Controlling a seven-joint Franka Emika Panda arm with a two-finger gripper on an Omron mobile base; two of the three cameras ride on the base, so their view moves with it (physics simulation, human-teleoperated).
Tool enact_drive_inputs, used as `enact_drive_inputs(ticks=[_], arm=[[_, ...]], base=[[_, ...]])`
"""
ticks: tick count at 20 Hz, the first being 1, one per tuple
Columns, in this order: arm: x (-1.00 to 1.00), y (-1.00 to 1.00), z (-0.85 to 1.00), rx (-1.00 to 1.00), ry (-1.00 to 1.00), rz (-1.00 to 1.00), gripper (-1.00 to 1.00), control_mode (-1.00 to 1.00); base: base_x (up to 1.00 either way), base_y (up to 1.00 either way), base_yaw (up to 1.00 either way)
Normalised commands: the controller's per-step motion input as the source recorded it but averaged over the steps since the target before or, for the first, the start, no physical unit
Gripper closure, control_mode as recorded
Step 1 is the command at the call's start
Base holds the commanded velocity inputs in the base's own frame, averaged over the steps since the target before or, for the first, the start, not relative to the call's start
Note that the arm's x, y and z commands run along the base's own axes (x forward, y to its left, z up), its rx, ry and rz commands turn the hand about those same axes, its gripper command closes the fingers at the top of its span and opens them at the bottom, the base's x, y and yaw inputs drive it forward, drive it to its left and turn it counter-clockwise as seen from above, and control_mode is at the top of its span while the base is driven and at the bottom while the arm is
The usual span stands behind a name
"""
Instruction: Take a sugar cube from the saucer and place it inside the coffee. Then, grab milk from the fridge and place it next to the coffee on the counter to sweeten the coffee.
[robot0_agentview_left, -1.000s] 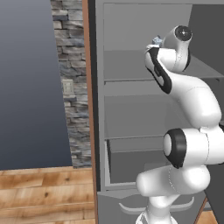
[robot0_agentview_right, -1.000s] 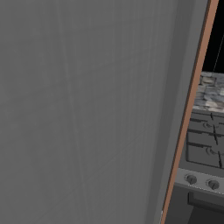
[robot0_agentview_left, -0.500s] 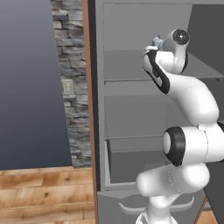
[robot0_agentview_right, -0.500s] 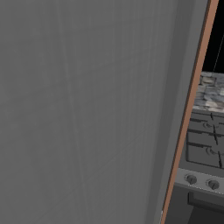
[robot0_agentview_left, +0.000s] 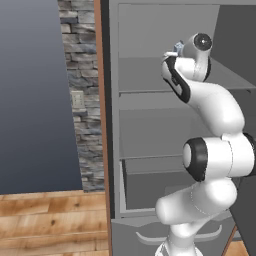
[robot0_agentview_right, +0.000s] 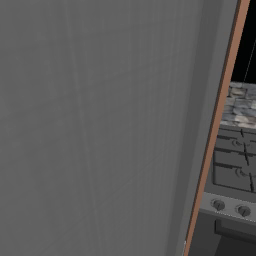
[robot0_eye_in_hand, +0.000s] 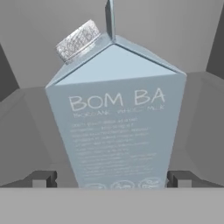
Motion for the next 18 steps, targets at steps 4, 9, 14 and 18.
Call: enact_drive_inputs(ticks=[4, 9, 14, 18], arm=[[0.1, -0.11, 0.0, 0.0, 0.0, 0.0, -1.0, -1.0], [0.09, -0.15, 0.0, 0.0, 0.0, 0.0, -1.0, -1.0], [0.1, -0.01, 0.0, 0.0, 0.0, 0.0, 1.0, -1.0], [0.05, 0.01, 0.0, 0.0, 0.0, 0.0, 1.0, -1.0]], base=[[0.0, 0.0, 0.0], [0.0, 0.0, 0.0], [0.0, 0.0, 0.0], [0.0, 0.0, 0.0]])
